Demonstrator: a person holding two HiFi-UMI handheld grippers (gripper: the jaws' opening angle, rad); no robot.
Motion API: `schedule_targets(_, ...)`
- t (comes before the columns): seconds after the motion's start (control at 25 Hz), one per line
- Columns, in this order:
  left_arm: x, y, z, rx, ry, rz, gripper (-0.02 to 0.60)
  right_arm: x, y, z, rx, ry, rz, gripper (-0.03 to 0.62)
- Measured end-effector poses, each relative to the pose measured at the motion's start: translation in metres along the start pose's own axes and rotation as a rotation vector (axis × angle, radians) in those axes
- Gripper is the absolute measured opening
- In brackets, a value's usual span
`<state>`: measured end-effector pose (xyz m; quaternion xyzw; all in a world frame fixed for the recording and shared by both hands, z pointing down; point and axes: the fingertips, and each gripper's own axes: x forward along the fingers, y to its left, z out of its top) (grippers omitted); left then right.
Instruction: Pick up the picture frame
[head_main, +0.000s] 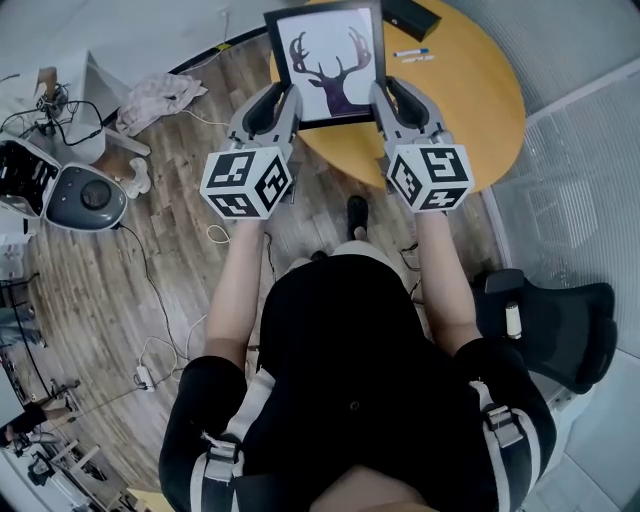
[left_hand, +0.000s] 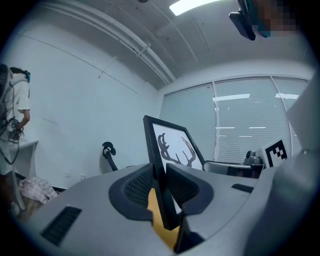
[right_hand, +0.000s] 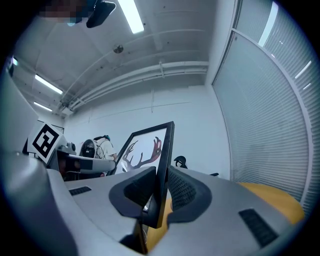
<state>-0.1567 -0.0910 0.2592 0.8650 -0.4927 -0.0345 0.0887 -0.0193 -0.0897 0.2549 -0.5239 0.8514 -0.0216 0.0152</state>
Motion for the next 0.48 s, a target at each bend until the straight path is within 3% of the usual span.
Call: schedule_targets(0.48,-0.0011,0.0048,0.0003,-0.011,-0.004,0.000,0.092,0.0032,0.0037,0.0007,-0.016,0.006,0.002,0.087)
